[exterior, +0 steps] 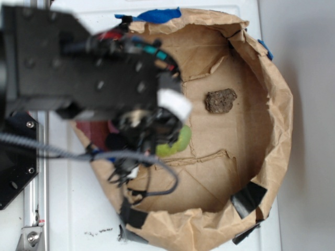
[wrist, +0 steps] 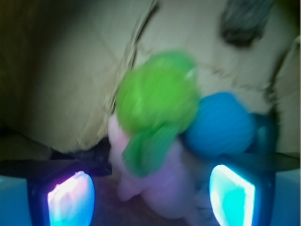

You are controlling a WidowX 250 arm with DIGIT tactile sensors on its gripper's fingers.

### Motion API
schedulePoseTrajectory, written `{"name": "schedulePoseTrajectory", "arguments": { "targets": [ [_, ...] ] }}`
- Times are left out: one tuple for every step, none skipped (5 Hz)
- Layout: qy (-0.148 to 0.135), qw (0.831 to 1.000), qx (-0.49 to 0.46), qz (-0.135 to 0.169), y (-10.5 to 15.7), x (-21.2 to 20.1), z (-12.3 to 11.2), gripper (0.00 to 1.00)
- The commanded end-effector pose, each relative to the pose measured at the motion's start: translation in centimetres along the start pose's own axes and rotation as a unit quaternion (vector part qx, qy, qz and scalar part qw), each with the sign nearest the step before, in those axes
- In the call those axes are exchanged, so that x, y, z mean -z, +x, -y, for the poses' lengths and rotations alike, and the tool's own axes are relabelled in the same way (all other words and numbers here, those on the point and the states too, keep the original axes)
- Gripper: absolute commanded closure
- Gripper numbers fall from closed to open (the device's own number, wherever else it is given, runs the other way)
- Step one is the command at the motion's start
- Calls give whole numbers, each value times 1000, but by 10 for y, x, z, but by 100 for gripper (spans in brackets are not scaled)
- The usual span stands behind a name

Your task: Grab the pink bunny.

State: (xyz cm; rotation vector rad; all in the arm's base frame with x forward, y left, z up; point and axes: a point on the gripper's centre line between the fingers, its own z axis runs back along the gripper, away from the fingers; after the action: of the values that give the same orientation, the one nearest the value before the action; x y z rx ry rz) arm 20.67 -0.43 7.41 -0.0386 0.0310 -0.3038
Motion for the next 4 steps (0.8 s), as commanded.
{"name": "schedulePoseTrajectory", "arguments": {
  "targets": [
    [-2,1000,6,21,-7,12,5,0],
    [1,1000,0,26,-5,21,0,0],
    [4,999,-18,33,3,24,-9,0],
    [16,998,-31,46,13,31,-18,0]
  ]
}}
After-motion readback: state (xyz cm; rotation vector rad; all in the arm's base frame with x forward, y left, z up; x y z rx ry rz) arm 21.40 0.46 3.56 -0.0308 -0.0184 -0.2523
